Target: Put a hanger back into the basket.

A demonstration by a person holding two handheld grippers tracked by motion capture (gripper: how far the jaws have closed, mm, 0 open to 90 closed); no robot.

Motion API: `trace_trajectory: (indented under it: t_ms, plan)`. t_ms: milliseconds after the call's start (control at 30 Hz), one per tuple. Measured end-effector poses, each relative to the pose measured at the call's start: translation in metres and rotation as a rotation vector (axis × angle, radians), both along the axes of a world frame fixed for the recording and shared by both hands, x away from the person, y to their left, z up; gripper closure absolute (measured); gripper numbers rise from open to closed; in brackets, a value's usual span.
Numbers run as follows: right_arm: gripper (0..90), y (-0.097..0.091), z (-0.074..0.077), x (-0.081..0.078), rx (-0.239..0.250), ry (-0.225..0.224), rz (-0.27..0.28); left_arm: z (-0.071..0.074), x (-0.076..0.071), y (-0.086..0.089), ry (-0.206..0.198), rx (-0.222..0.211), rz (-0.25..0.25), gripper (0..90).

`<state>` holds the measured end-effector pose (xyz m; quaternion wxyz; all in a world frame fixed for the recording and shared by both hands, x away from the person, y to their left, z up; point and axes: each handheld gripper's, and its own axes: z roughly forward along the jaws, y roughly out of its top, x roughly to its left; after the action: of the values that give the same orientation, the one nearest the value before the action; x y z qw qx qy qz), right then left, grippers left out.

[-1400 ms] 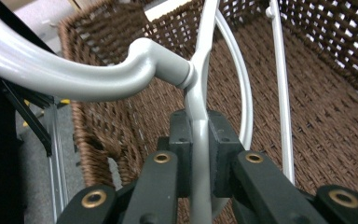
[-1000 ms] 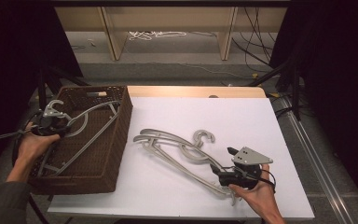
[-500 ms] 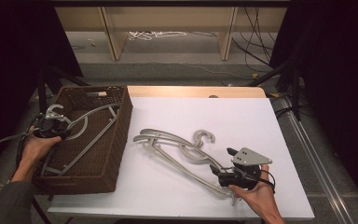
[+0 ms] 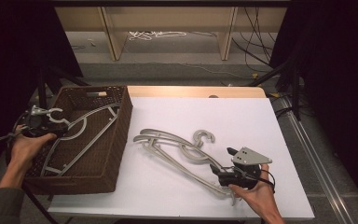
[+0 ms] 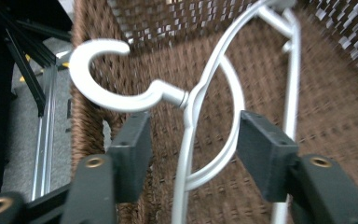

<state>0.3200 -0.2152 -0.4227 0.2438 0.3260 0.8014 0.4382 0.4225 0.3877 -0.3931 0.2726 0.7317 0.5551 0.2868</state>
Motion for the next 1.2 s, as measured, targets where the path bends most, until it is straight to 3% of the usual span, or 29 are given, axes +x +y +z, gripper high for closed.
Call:
trace_trajectory:
  t_ms: [233, 367, 600, 667, 733, 1067, 1200]
  plan:
    - [19.6, -0.001, -0.001, 0.0, 0.011, -0.003, -0.004, 0.025, -0.024, -0.017, -0.095, -0.064, -0.014, 31.1]
    - [19.5, -0.001, -0.001, 0.001, 0.012, -0.004, -0.007, 0.033, -0.04, -0.038, -0.151, -0.114, -0.047, 26.7]
    - [19.6, 0.0, -0.002, 0.001, 0.024, -0.01, -0.014, 0.05, -0.065, -0.084, -0.269, -0.2, -0.163, 20.9]
    - [19.6, 0.0, -0.001, 0.001, 0.029, 0.0, -0.013, 0.052, -0.071, -0.099, -0.29, -0.235, -0.187, 18.8]
    - [19.6, 0.0, -0.002, 0.001, 0.032, 0.002, -0.013, 0.054, -0.076, -0.112, -0.308, -0.243, -0.229, 18.5]
    - [19.6, 0.001, -0.002, 0.002, 0.051, 0.001, -0.011, 0.042, -0.093, -0.17, -0.341, -0.307, -0.392, 17.9]
    - [19.6, 0.001, -0.003, 0.002, 0.059, 0.021, -0.016, 0.034, -0.099, -0.186, -0.374, -0.36, -0.421, 17.0]
